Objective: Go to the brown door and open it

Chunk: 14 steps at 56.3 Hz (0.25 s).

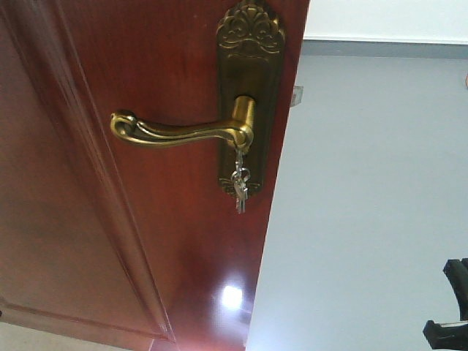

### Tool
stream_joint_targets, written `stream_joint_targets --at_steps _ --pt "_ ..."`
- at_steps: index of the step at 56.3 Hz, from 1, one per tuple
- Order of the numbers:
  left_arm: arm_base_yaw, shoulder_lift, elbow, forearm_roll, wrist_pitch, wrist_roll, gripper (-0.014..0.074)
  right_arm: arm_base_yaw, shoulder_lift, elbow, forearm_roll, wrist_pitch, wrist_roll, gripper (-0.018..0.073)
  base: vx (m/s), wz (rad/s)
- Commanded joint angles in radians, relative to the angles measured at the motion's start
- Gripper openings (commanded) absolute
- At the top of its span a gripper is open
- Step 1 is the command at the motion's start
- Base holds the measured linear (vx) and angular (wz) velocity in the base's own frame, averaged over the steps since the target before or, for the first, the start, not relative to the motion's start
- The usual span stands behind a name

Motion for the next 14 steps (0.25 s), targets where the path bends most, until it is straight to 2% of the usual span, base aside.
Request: stream_joint_targets --at_steps 1,14 --pt "0.002 -0.014 -0.018 0.007 -0.082 -0.012 -0.0003 -0.002 -0.006 0.003 -0.007 -0.078 -0.009 0.0000 0.00 0.00" --pt "0.002 -0.014 -0.018 0.007 -0.082 -0.012 -0.0003 -0.002 -0.006 0.003 -0.007 -0.083 -0.009 0.0000 0.00 0.00"
